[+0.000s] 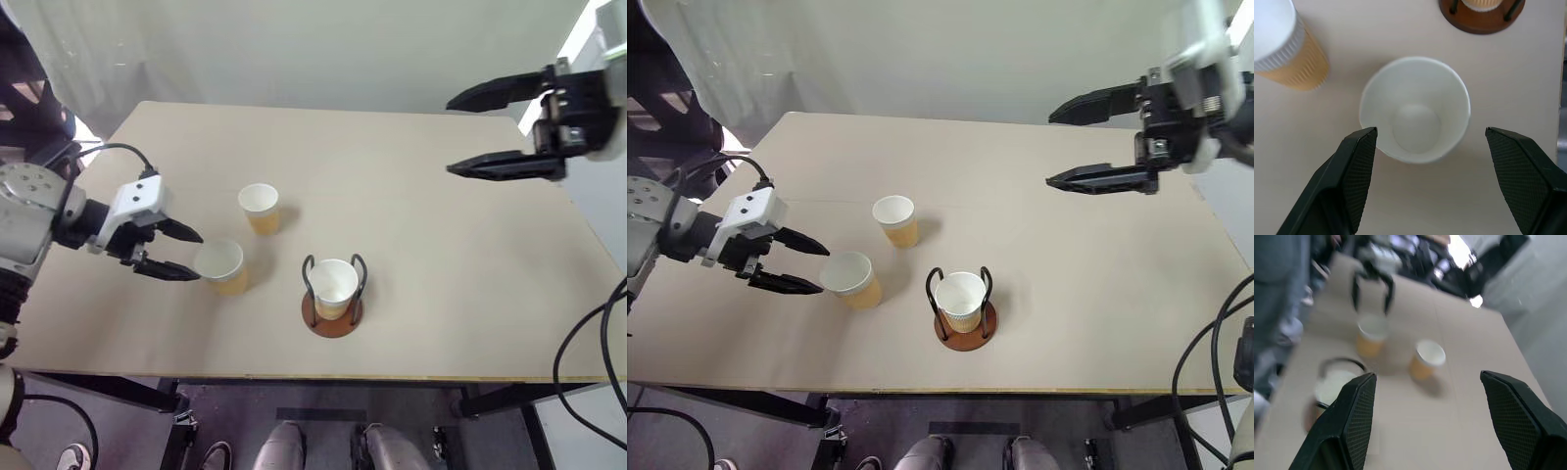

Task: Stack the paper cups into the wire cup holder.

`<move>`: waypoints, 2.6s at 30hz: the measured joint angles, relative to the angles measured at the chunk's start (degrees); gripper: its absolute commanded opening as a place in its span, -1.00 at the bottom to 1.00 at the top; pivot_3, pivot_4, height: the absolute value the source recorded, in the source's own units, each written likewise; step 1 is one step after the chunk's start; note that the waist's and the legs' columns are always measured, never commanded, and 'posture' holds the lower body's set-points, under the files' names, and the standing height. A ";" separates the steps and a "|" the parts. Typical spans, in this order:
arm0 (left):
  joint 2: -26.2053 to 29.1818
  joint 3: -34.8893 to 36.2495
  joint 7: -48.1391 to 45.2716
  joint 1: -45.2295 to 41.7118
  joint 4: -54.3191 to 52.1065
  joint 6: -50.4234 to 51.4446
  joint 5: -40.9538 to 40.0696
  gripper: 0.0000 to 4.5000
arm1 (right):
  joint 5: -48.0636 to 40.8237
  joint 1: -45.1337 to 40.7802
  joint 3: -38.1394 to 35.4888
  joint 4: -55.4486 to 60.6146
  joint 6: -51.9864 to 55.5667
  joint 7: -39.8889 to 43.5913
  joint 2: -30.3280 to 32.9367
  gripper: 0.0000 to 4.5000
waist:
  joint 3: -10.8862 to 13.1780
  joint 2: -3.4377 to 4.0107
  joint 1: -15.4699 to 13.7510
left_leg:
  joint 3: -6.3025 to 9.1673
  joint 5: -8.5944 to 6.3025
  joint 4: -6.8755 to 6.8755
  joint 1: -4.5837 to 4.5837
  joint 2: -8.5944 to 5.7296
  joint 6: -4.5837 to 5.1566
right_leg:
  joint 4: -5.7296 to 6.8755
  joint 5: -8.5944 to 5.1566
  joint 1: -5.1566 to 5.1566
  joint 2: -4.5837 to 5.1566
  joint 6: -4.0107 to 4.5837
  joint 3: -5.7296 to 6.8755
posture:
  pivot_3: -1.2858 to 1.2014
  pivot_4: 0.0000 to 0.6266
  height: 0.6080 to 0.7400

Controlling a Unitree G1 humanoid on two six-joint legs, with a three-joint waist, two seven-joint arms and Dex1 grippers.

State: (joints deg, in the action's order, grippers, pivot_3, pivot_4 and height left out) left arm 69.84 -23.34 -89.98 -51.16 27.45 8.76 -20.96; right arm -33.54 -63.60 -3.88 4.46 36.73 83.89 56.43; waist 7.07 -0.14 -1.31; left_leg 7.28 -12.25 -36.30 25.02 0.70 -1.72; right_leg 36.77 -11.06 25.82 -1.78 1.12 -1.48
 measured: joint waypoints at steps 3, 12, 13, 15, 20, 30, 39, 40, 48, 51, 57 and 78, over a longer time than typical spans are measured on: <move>-1.61 -2.99 -0.01 -1.07 0.56 -1.19 -0.32 0.69 | -3.07 1.84 -1.55 2.24 1.86 -0.15 0.33 0.54 | 0.00 0.00 -0.07 | 0.00 0.06 -0.24 -0.04 0.00 0.06 | 0.11 0.06 -0.06 0.00 -0.08 0.00 | 0.03 -0.52 1.00; -6.16 -10.50 -0.06 -4.86 3.79 -6.42 2.21 0.69 | -5.56 3.76 -2.15 6.30 3.88 -4.11 1.11 0.54 | 0.02 0.03 0.03 | -0.02 0.29 -0.80 -0.02 -0.05 0.34 | 0.16 0.31 -0.20 0.00 -0.17 -0.07 | 0.03 -0.52 1.00; -6.50 -11.08 -0.06 -5.02 4.53 -7.10 3.09 0.69 | -5.69 3.83 -2.18 6.73 3.94 -4.39 1.20 0.54 | 0.02 0.03 0.02 | -0.02 0.31 -0.81 -0.02 -0.05 0.35 | 0.16 0.34 -0.20 0.00 -0.16 -0.07 | 0.03 -0.52 1.00; -7.90 -11.46 -0.07 -5.38 7.05 -8.84 5.57 0.69 | -5.86 4.00 -2.26 7.46 4.23 -4.93 1.74 0.54 | 0.01 0.02 0.02 | -0.02 0.33 -0.83 -0.01 -0.07 0.37 | 0.16 0.36 -0.21 0.00 -0.16 -0.08 | 0.03 -0.52 1.00; -11.92 -10.95 -0.09 -6.41 12.51 -12.86 10.43 0.40 | -7.35 4.75 -2.52 8.94 5.30 -6.26 2.77 0.56 | 0.01 0.02 -0.19 | -0.02 0.35 -0.84 0.03 -0.11 0.38 | 0.13 0.42 -0.23 0.01 -0.29 -0.08 | 0.03 -0.52 1.00; -13.51 -12.84 -0.15 -11.16 13.44 -13.42 4.93 -0.98 | -10.11 13.57 -7.83 12.20 7.31 -7.97 8.97 0.56 | 0.00 -0.01 -0.52 | 0.02 0.29 -0.89 0.24 -0.20 0.45 | 0.05 0.45 -0.20 0.01 -0.60 -0.11 | 0.03 -0.52 1.00; -15.79 -23.39 -0.41 -41.54 11.97 -7.35 -18.75 -0.98 | -17.39 17.23 -17.90 17.58 12.01 -12.06 12.92 0.56 | -0.10 0.29 -1.04 | -0.02 0.02 -1.23 0.76 -0.67 1.02 | -0.55 0.37 -0.21 0.31 -1.32 -0.32 | 0.03 -0.52 1.00; -15.88 -25.65 -0.43 -42.34 11.21 -7.40 -20.96 -0.98 | -19.14 17.94 -19.94 18.37 13.20 -12.73 13.32 0.56 | -0.12 0.44 -1.12 | 0.00 -0.05 -1.37 0.80 -0.65 1.09 | -0.54 0.30 -0.25 0.39 -1.49 -0.39 | 0.03 -0.52 1.00; -20.13 -46.42 -0.45 -45.45 7.68 -12.21 -30.75 -0.98 | -30.73 28.66 -38.85 24.63 23.30 -18.73 14.92 0.56 | 0.03 0.53 -1.58 | -0.29 -0.23 -1.98 1.04 -0.94 1.14 | -0.50 0.21 -0.27 0.84 -1.98 -0.29 | 0.03 -0.52 1.00; -24.23 -48.80 -0.45 -46.61 9.23 -15.20 -32.13 -0.98 | -33.69 31.04 -42.02 27.25 24.79 -22.42 15.09 0.56 | 0.07 0.61 -1.84 | -0.45 -0.61 -2.08 1.04 -1.10 1.85 | -0.61 0.26 -0.35 0.99 -2.22 -0.33 | 0.03 -0.52 1.00; -26.41 -51.47 -0.45 -48.18 10.33 -17.41 -35.47 -0.98 | -40.30 34.13 -45.39 30.91 25.99 -28.99 16.02 0.56 | 0.11 0.68 -1.96 | -0.68 -0.81 -2.42 1.08 -1.05 2.14 | -0.67 0.31 -0.42 1.03 -2.49 -0.50 | 0.03 -0.52 1.00; -29.20 -62.95 -0.46 -49.97 8.62 -23.29 -38.44 -0.98 | -50.37 46.28 -54.93 36.50 26.26 -39.10 17.14 0.56 | 0.18 0.88 -1.99 | -1.91 -1.64 -3.50 1.06 -1.22 3.22 | -0.74 0.34 -0.56 1.05 -3.48 -1.88 | 0.03 -0.52 1.00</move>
State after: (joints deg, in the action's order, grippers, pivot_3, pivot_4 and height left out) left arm 40.64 -86.29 -90.44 -101.13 36.07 -14.53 -59.40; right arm -83.91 -17.32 -58.81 40.96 62.99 44.79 73.57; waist 7.25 0.75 -3.30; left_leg 5.37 -13.89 -39.80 26.08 -0.51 1.51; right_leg 36.02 -10.71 25.26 -0.72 -2.36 -3.36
